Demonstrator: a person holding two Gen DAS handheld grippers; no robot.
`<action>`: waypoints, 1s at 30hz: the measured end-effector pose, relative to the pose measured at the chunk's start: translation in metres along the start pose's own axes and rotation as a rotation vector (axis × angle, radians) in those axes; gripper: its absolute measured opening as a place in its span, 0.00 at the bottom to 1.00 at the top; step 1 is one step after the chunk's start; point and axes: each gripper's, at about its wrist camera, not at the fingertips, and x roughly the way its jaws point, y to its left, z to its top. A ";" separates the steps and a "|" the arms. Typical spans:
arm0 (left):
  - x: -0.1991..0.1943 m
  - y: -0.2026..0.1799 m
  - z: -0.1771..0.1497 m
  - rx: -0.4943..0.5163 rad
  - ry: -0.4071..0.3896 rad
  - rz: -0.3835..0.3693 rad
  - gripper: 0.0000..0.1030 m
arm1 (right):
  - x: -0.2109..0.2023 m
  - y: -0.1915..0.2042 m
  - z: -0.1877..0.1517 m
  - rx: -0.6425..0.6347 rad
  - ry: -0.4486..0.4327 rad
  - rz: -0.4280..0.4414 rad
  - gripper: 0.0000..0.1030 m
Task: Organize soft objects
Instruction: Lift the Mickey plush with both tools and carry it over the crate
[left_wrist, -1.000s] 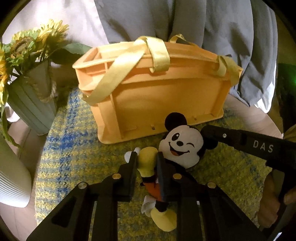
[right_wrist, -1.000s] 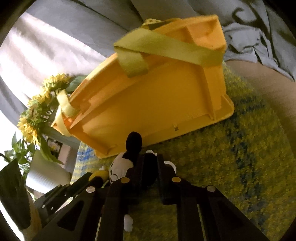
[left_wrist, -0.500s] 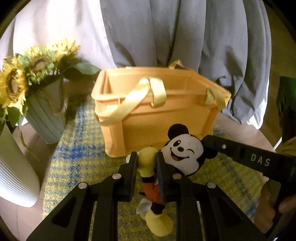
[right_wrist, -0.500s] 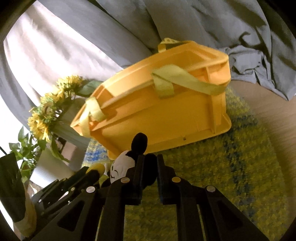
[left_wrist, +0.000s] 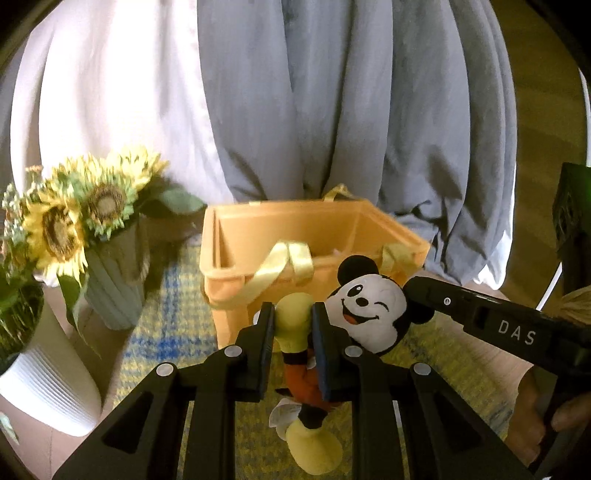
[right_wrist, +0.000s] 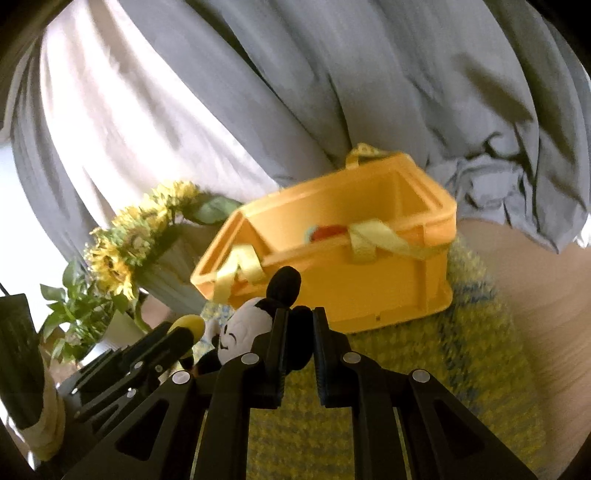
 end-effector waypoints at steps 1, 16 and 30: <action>-0.003 -0.001 0.002 0.002 -0.010 0.002 0.20 | -0.004 0.002 0.002 -0.008 -0.013 -0.003 0.14; -0.026 -0.009 0.047 0.045 -0.177 -0.022 0.20 | -0.037 0.020 0.034 -0.056 -0.162 -0.021 0.14; -0.014 -0.004 0.091 0.076 -0.272 -0.017 0.20 | -0.040 0.030 0.070 -0.100 -0.263 -0.042 0.14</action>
